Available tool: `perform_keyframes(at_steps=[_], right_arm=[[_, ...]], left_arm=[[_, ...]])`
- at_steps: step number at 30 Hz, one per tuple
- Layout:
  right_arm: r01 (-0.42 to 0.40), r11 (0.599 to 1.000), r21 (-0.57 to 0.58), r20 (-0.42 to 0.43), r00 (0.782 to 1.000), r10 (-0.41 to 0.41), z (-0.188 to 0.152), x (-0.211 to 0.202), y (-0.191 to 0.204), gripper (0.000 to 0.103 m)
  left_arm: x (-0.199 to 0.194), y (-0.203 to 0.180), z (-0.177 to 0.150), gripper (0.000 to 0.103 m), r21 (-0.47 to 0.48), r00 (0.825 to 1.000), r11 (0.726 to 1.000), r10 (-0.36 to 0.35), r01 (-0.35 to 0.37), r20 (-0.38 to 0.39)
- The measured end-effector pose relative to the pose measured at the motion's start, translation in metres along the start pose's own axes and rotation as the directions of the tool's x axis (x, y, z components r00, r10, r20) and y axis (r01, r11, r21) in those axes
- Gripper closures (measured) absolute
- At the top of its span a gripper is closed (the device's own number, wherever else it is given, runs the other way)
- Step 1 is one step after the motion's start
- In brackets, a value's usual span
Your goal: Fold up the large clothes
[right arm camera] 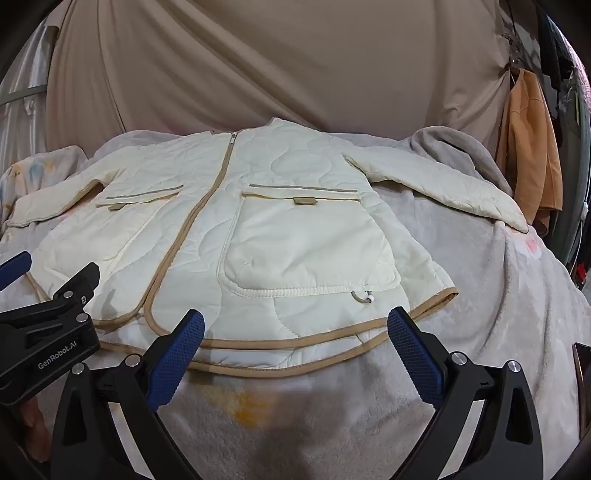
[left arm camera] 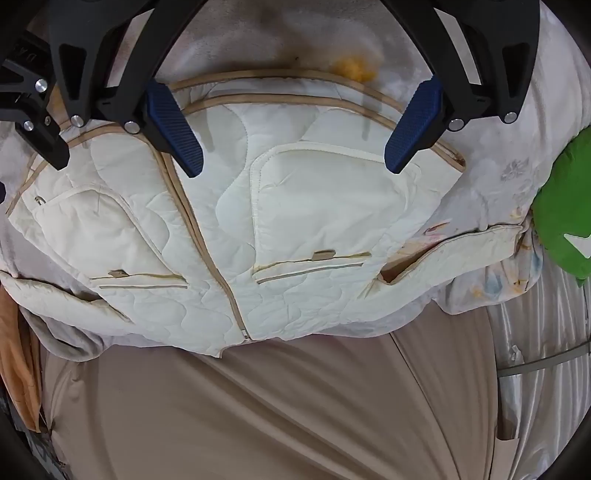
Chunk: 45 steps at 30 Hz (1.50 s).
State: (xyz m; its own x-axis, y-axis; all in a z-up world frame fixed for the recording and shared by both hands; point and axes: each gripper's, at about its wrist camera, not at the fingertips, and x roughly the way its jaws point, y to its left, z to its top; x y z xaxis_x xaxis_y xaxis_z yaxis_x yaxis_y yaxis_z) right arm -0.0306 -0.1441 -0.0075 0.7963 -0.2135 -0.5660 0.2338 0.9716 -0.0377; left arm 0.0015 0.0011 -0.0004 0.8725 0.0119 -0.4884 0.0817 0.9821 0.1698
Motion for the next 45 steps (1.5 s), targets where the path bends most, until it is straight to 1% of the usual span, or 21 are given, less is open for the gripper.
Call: perform_keyframes(at_steps=[2,3,6,8,13,14,17,19,26,45], right_arm=[[-0.002,1.0,0.0,-0.001,1.0,0.002,0.0,0.0,0.001,0.005],[-0.003,1.0,-0.001,-0.002,1.0,0.003,0.0,0.0,0.002,0.005],[-0.004,1.0,0.007,-0.003,1.0,0.004,-0.001,0.001,0.001,0.005],[-0.005,1.0,0.006,-0.003,1.0,0.005,-0.001,0.001,0.0,0.005],[-0.029,0.999,0.013,-0.036,0.999,0.03,0.003,0.001,0.0,0.005],[-0.031,0.999,0.016,-0.035,0.999,0.032,0.004,-0.001,-0.001,0.005],[-0.002,1.0,0.004,-0.028,1.0,0.002,0.004,-0.001,0.002,0.006],[-0.001,1.0,0.01,-0.034,0.999,0.002,0.005,0.0,0.001,0.006],[0.0,1.0,0.006,-0.034,0.999,0.001,0.003,0.001,0.003,0.006],[-0.008,1.0,0.006,-0.045,0.999,0.008,0.003,0.003,0.003,0.006]], left_arm=[[0.002,-0.001,0.0,0.006,0.012,1.0,1.0,-0.004,0.004,-0.008],[0.002,-0.007,-0.002,0.006,0.026,1.0,1.0,0.009,-0.009,0.001],[0.006,-0.012,-0.003,0.006,0.031,1.0,0.999,0.006,-0.005,-0.015],[0.003,-0.003,-0.007,0.006,0.021,1.0,1.0,-0.014,0.014,-0.011],[0.004,-0.011,-0.003,0.006,0.035,0.999,0.999,-0.022,0.024,-0.037],[0.004,-0.013,-0.003,0.008,0.04,0.999,0.999,-0.024,0.026,-0.042],[0.005,-0.016,-0.003,0.008,0.032,0.998,0.999,-0.022,0.024,-0.064],[0.006,-0.016,-0.003,0.008,0.025,0.996,0.999,-0.028,0.031,-0.08],[0.009,-0.017,-0.003,0.008,0.022,0.996,1.0,-0.018,0.02,-0.089],[0.011,-0.015,-0.002,0.008,0.019,0.995,1.0,-0.022,0.024,-0.102]])
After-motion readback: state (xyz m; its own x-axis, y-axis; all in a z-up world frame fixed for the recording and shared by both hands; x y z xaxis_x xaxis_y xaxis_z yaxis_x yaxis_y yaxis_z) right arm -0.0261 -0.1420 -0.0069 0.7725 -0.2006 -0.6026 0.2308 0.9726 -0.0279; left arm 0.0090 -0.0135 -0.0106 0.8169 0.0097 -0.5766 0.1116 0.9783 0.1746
